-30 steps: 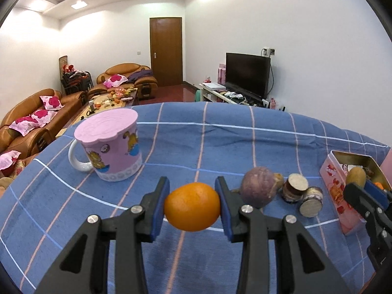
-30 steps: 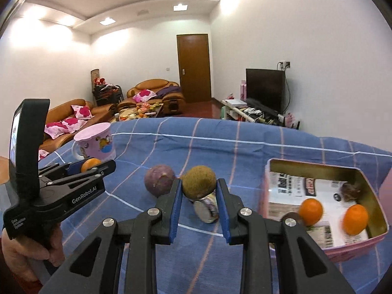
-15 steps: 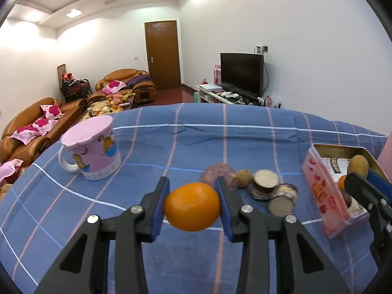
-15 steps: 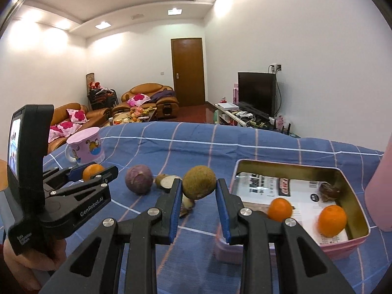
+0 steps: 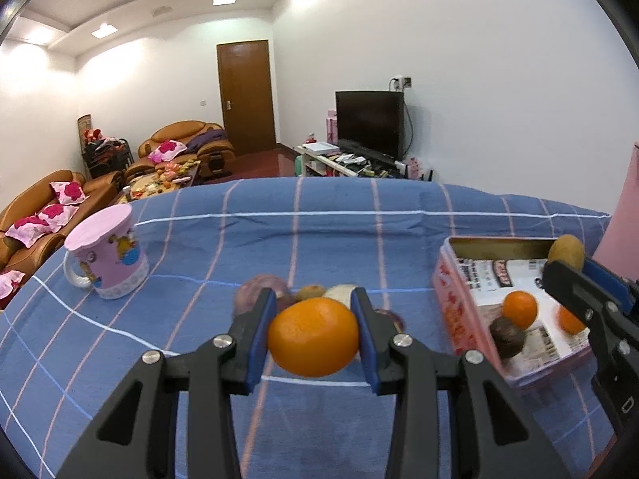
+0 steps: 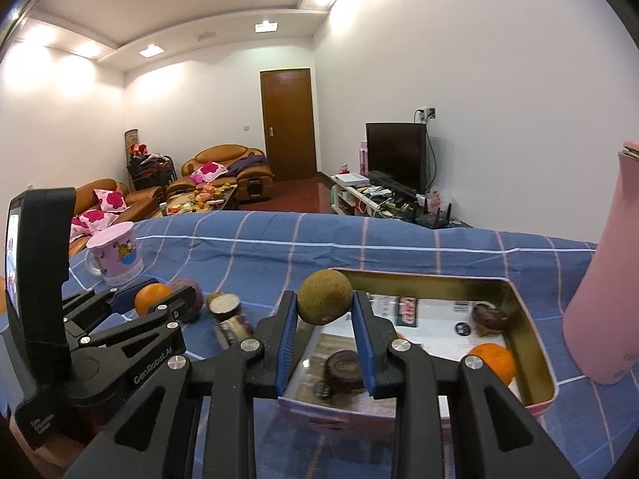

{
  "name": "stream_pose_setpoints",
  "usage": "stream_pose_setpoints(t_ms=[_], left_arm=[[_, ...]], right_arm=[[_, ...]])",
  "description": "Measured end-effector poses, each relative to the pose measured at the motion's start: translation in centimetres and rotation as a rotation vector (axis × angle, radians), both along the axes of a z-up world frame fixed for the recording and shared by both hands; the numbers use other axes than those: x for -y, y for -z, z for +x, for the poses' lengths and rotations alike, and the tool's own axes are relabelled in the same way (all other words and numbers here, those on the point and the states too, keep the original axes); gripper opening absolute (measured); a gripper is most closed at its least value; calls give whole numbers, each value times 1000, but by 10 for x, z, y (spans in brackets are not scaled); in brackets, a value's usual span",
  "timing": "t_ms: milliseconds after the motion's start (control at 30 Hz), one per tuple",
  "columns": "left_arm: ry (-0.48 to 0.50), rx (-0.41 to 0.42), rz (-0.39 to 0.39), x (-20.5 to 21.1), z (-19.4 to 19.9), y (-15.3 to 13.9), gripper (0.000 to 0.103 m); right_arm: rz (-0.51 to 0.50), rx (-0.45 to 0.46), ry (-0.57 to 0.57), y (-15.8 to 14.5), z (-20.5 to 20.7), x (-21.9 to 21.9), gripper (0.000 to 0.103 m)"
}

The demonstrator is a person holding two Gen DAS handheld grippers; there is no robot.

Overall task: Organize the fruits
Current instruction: 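Carry the orange and kiwi over the tin tray with both grippers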

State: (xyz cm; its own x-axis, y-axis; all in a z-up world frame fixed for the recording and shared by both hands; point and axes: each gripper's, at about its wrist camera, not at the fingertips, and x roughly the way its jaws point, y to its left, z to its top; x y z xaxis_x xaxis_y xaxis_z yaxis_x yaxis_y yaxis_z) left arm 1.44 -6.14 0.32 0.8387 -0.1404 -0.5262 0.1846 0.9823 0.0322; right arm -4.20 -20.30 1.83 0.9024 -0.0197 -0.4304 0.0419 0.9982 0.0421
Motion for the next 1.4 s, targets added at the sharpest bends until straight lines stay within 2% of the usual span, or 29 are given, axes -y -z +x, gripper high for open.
stream_pose_setpoints(t_ms=[400, 733, 967, 1200, 1400], left_arm=[[64, 10, -9, 46, -2, -7, 40], [121, 7, -16, 82, 2, -10, 40], [178, -17, 7, 124, 6, -6, 40], [220, -40, 67, 167, 0, 4, 40], [225, -86, 95, 175, 6, 9, 40]], right_arm=[[5, 18, 84, -7, -7, 47, 30], [-4, 48, 216, -15, -12, 95, 30], [2, 19, 302, -9, -10, 132, 30], [16, -63, 267, 4, 11, 140, 30], [36, -119, 195, 14, 25, 130, 30]])
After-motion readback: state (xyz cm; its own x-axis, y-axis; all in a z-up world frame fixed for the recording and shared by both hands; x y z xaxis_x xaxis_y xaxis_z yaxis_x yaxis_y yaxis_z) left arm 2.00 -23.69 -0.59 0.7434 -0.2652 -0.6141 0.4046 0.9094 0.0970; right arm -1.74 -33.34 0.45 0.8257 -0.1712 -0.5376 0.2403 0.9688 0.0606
